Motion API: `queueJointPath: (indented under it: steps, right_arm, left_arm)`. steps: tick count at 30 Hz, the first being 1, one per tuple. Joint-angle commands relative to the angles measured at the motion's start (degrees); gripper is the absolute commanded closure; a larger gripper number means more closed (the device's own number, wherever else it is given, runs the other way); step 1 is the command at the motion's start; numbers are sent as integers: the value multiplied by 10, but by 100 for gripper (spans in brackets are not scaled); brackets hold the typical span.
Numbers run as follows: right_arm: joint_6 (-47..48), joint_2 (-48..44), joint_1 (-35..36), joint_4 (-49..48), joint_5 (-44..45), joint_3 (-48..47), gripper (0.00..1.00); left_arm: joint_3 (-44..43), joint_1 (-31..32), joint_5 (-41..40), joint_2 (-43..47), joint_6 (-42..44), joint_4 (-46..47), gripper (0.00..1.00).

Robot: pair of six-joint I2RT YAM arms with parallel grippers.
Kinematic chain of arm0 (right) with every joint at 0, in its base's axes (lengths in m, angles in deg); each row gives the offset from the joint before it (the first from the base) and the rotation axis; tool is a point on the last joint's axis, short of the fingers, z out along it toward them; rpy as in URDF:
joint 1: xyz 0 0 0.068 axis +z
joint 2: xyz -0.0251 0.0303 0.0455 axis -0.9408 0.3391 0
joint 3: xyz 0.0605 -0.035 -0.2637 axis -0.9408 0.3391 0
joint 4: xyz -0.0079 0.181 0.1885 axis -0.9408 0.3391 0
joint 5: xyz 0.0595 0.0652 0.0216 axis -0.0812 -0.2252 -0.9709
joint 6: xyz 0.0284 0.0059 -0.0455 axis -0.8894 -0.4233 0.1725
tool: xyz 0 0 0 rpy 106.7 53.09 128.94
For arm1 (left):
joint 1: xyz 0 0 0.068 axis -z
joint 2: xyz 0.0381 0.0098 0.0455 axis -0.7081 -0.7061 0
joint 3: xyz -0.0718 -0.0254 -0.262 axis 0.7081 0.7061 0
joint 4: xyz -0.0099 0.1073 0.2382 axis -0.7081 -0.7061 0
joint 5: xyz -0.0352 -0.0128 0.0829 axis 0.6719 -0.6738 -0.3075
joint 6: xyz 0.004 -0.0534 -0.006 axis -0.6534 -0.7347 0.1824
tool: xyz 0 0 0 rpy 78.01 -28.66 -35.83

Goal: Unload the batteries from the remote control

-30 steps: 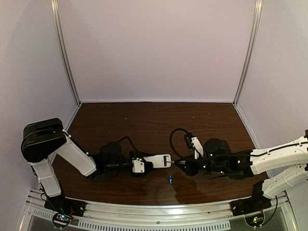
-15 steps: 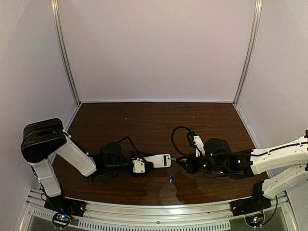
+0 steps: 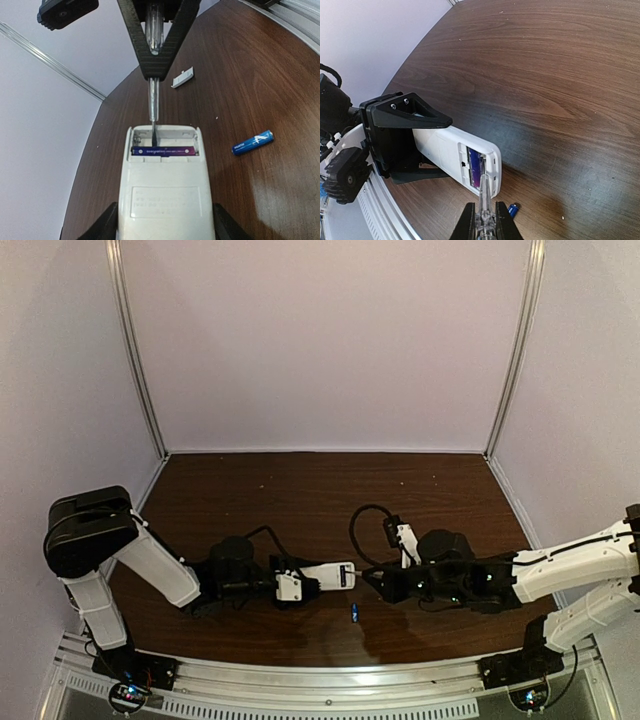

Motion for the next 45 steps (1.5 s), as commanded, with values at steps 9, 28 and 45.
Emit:
queueJointPath:
  steps: [9,28,45]
  right_arm:
    - [5,-7,-5,-27,-1,-6,100]
    - [5,-36,-8,-22,10,5,100]
    - [-17,-60,-8,15,42,12,100]
  left_arm:
    - [-12,4,14,-2,4,12,100]
    - [-20,4,6,-4,-9,2,100]
    - [-37,4,-38,-20,-26,-1,100]
